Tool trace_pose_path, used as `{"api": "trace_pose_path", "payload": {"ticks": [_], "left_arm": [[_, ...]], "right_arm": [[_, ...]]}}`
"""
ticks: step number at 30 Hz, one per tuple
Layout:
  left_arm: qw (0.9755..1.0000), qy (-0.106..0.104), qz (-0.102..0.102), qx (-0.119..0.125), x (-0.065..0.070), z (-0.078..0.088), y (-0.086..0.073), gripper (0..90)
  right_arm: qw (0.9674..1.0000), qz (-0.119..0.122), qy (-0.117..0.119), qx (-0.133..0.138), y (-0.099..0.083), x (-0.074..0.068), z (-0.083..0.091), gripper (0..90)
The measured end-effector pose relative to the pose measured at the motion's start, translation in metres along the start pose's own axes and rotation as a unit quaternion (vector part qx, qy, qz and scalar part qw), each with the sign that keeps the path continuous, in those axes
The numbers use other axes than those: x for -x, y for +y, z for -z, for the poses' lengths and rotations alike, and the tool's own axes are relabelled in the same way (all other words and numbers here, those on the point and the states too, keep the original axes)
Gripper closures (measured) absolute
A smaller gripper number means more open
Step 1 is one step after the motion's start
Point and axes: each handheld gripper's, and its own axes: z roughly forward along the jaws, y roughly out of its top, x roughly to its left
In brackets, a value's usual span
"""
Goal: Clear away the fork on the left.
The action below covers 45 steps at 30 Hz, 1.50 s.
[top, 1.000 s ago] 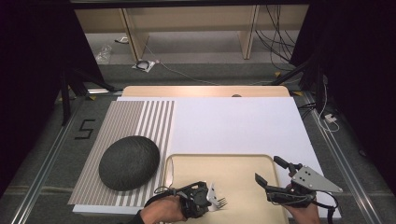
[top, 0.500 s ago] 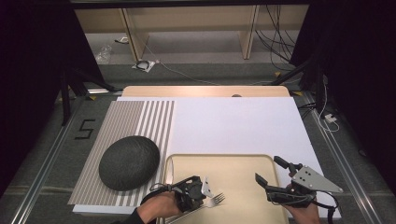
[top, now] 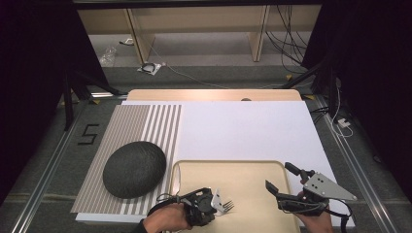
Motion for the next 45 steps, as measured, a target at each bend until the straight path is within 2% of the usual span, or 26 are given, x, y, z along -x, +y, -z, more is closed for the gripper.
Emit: {"api": "trace_pose_path", "payload": {"ticks": [13, 23, 27, 36, 45], "left_arm": [[0.9999, 0.011, 0.006, -0.006, -0.004, -0.004, -0.002, 89.3], [0.9992, 0.024, 0.032, 0.001, -0.014, -0.002, -0.008, 89.3], [0.9990, 0.027, 0.035, 0.002, -0.017, -0.001, -0.010, 89.3], [0.9976, 0.039, 0.057, 0.005, -0.028, 0.001, -0.016, 89.3], [0.9970, 0.038, 0.068, 0.004, -0.033, 0.003, -0.020, 89.3]], "right_arm": [[1.0000, 0.001, 0.000, 0.000, 0.000, 0.000, 0.000, 16.3], [1.0000, 0.001, -0.001, -0.001, 0.000, 0.000, 0.000, 16.3], [1.0000, 0.001, 0.000, 0.000, 0.000, 0.000, 0.000, 16.3], [1.0000, 0.000, -0.001, -0.002, 0.000, 0.000, 0.000, 16.3], [1.0000, 0.000, 0.000, -0.001, 0.000, 0.000, 0.000, 16.3]]}}
